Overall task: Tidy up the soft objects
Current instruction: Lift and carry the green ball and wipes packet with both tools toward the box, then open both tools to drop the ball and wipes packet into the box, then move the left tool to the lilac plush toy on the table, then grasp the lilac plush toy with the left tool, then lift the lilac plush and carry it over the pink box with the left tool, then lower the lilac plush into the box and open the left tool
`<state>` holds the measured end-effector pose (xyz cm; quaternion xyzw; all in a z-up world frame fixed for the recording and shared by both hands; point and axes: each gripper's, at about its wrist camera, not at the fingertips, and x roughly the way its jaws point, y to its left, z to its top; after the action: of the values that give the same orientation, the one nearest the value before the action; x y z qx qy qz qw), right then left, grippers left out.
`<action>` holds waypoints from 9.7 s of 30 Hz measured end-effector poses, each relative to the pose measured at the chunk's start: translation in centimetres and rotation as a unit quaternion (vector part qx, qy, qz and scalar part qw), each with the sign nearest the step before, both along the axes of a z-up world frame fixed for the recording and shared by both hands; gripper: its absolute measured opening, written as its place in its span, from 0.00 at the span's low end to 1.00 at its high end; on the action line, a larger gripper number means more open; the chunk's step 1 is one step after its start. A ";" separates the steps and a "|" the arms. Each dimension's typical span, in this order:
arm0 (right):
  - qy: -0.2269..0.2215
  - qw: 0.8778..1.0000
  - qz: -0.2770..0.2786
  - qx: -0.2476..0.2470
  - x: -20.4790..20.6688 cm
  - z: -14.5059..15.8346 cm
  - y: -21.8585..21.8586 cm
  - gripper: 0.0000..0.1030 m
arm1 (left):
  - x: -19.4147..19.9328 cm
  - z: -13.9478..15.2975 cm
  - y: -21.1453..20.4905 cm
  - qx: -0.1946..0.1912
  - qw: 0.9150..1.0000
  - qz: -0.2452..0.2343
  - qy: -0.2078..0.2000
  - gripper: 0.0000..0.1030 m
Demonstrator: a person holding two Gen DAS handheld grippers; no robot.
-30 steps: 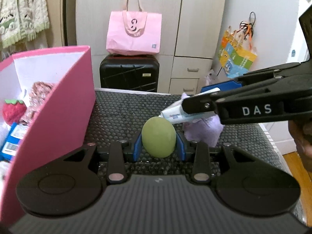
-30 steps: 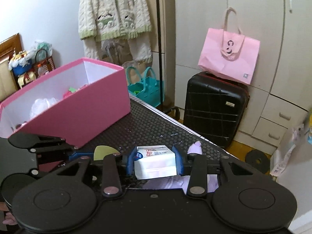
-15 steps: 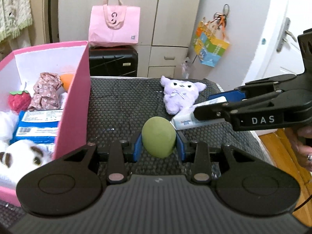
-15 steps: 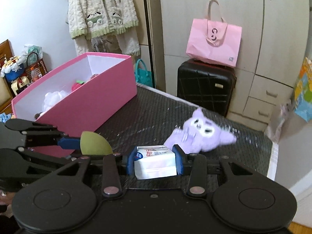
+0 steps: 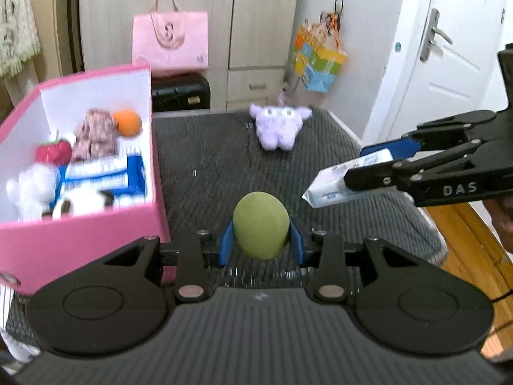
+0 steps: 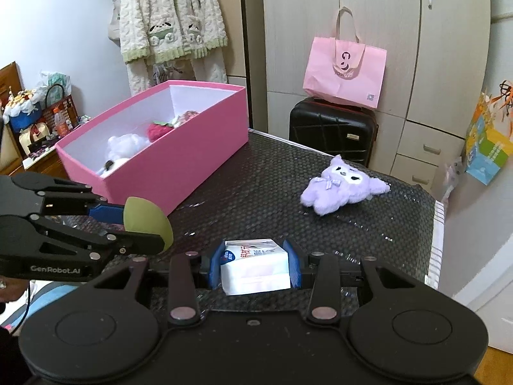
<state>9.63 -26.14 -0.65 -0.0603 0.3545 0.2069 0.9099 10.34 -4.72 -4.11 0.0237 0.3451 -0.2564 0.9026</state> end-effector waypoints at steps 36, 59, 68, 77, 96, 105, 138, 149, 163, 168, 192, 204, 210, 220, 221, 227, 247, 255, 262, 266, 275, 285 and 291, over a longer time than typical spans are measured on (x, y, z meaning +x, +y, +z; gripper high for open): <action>-0.072 0.986 0.142 0.046 -0.6 6.7 12.5 0.44 | 0.1 9.0 15.8 -0.068 0.997 0.035 -0.019 0.34; -0.021 0.984 0.170 0.037 14.1 0.4 18.0 0.44 | 17.0 4.8 14.4 -0.103 0.992 0.061 0.049 0.34; -0.046 0.984 0.172 -0.013 13.8 0.2 17.7 0.52 | 20.4 3.3 13.5 -0.113 0.989 0.062 0.075 0.36; -0.059 0.987 0.137 0.054 11.2 3.4 13.1 0.57 | 19.1 4.2 13.3 -0.097 0.993 0.060 0.043 0.60; -0.081 0.995 0.049 0.034 3.6 7.2 6.2 0.59 | 7.9 9.8 14.2 -0.042 0.999 0.014 -0.001 0.65; -0.086 0.995 0.037 0.026 -0.4 8.2 2.9 0.65 | 3.9 11.4 10.7 -0.021 0.999 -0.038 -0.013 0.67; -0.052 0.999 0.010 -0.005 5.4 -1.7 -5.4 0.80 | 9.3 2.2 -8.6 -0.060 0.995 -0.074 -0.003 0.80; -0.015 0.999 0.004 0.042 12.8 -6.3 -6.9 0.80 | 15.8 -1.8 -11.1 -0.069 0.997 0.027 0.025 0.79; -0.024 1.000 0.015 -0.008 15.5 -9.2 -4.7 0.81 | 19.7 -5.7 -11.5 -0.103 0.990 0.075 0.065 0.65; -0.034 0.999 0.013 -0.006 15.6 -9.3 -5.0 0.80 | 18.4 -5.5 -12.5 -0.091 0.994 0.056 0.036 0.52; -0.032 0.999 0.000 0.008 12.1 -8.0 -5.1 0.50 | 15.1 -3.7 -11.7 -0.083 0.994 0.034 0.070 0.37; -0.032 0.999 0.003 -0.004 6.9 -6.3 -3.8 0.48 | 10.2 -2.0 -9.4 -0.085 0.993 -0.007 0.076 0.37; -0.037 0.999 0.007 -0.004 3.9 -5.4 -2.5 0.48 | 7.6 -1.3 -7.5 -0.094 0.993 -0.025 0.071 0.37; -0.025 1.000 0.011 0.003 -0.3 -3.5 0.6 0.48 | 3.7 -0.1 -3.3 -0.095 0.990 -0.059 0.080 0.37; -0.015 1.000 0.012 0.007 -0.3 -3.3 0.9 0.48 | 3.3 -0.2 -2.9 -0.092 0.990 -0.062 0.085 0.37; 0.000 0.999 0.037 0.006 -1.9 -2.7 3.5 0.48 | 1.5 0.3 -0.2 -0.082 0.989 -0.063 0.103 0.37; -0.006 0.983 0.180 -0.027 -7.4 1.7 11.6 0.48 | -3.9 4.2 9.1 -0.068 0.982 -0.058 0.169 0.37; -0.060 0.976 0.200 -0.062 -7.1 4.2 14.8 0.48 | -4.0 7.0 11.7 -0.074 0.989 -0.041 0.120 0.37; -0.089 0.971 0.207 -0.073 -5.0 5.4 16.9 0.48 | -2.3 8.7 13.3 -0.063 0.994 -0.023 0.083 0.37; -0.094 0.970 0.212 -0.075 -2.7 5.8 17.6 0.48 | -0.3 9.2 14.4 -0.069 0.994 -0.017 0.082 0.37; -0.107 0.968 0.224 -0.026 4.3 5.3 17.4 0.48 | 5.7 8.6 16.3 -0.114 0.990 0.022 0.077 0.37; -0.082 0.969 0.234 0.003 11.3 3.7 18.3 0.48 | 12.3 6.7 17.4 -0.130 0.985 0.073 0.088 0.37; -0.017 0.970 0.237 0.044 15.4 2.4 19.3 0.48 | 14.9 4.8 19.1 -0.155 0.976 0.101 0.117 0.37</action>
<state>25.08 -6.84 1.71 -0.1062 0.3053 0.4312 0.8424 25.23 14.35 0.69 -0.1818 0.4053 -0.2148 0.8698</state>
